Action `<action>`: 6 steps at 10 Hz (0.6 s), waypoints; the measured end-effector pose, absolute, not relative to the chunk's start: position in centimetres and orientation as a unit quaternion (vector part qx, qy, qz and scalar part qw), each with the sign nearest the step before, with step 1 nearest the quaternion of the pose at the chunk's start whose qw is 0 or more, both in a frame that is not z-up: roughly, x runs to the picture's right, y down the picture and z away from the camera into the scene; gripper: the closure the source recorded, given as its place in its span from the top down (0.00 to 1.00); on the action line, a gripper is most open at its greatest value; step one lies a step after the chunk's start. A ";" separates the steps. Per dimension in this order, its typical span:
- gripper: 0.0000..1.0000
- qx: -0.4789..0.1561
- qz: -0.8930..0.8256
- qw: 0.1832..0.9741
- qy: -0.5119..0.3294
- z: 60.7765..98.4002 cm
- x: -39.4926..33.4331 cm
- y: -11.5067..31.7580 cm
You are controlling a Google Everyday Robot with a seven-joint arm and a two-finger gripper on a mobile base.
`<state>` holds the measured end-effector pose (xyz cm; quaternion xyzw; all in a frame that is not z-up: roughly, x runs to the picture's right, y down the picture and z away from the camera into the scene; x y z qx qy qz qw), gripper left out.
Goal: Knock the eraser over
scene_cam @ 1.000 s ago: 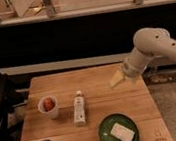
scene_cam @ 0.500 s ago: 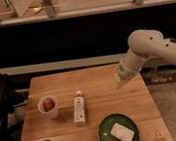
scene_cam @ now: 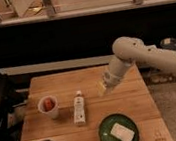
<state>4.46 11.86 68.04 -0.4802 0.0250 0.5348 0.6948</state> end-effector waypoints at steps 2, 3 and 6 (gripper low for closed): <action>0.00 -0.522 0.503 0.689 0.005 66.8 0.7 13.6; 0.00 -0.539 0.487 0.687 -0.003 66.1 -0.8 14.5; 0.00 -0.553 0.469 0.688 -0.009 65.4 -2.4 15.4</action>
